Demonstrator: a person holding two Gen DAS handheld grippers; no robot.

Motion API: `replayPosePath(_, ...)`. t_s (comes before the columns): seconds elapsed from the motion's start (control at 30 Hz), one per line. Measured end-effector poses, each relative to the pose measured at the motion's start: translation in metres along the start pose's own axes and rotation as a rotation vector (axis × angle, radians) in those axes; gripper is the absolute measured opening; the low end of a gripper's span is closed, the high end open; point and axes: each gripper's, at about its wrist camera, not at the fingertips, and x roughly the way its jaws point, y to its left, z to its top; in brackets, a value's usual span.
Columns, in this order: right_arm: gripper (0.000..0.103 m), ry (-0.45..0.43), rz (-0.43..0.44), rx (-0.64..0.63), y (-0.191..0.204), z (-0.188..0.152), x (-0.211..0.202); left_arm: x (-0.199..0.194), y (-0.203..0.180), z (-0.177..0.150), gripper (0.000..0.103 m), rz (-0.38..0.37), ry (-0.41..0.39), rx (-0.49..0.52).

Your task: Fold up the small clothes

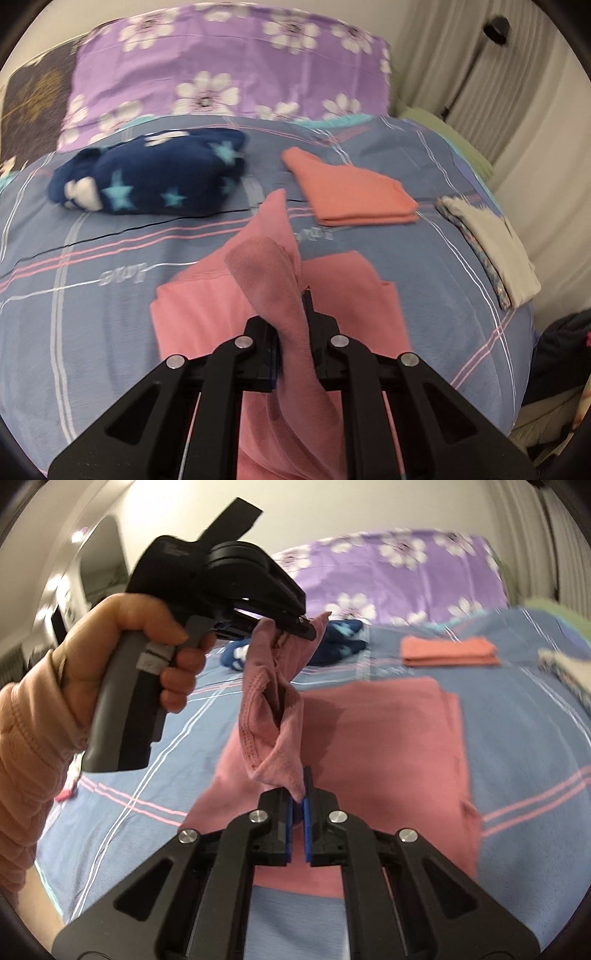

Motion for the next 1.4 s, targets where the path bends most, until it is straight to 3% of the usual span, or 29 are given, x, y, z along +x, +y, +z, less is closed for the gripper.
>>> replayPosePath(0.2,0.004,-0.003,-0.022,0.104,-0.053,-0.004,-0.011,0.034,-0.056,0.003,0.01,0.016,0.052,0.075)
replayPosePath(0.33,0.004,0.028,0.011,0.164,-0.076,-0.011,-0.011,0.057,-0.082,0.0,0.01,0.032,0.091,0.118)
replayPosePath(0.67,0.004,0.067,0.056,0.237,-0.098,-0.024,-0.006,0.092,-0.113,-0.011,0.01,0.1,0.14,0.181)
replayPosePath(0.73,0.004,0.068,0.061,0.253,-0.102,-0.025,-0.007,0.094,-0.113,-0.011,0.012,0.083,0.133,0.176)
replayPosePath(0.8,0.004,0.075,0.073,0.271,-0.104,-0.027,-0.007,0.091,-0.115,-0.011,0.026,0.068,0.117,0.178)
replayPosePath(0.87,0.004,0.083,0.079,0.28,-0.106,-0.028,-0.006,0.079,-0.121,-0.011,0.054,0.09,0.061,0.202)
replayPosePath(1.07,0.004,0.12,0.093,0.296,-0.107,-0.032,-0.003,0.032,-0.129,-0.031,0.074,0.151,-0.052,0.351)
replayPosePath(1.17,0.01,0.123,0.091,0.31,-0.109,-0.036,-0.005,0.012,-0.117,-0.059,0.081,0.171,-0.057,0.397)
replayPosePath(1.27,0.013,0.128,0.09,0.324,-0.112,-0.039,-0.008,0.004,-0.097,-0.086,0.087,0.123,-0.019,0.396)
replayPosePath(1.4,0.019,0.132,0.08,0.298,-0.107,-0.04,-0.011,-0.012,-0.061,-0.115,0.087,0.062,-0.048,0.284)
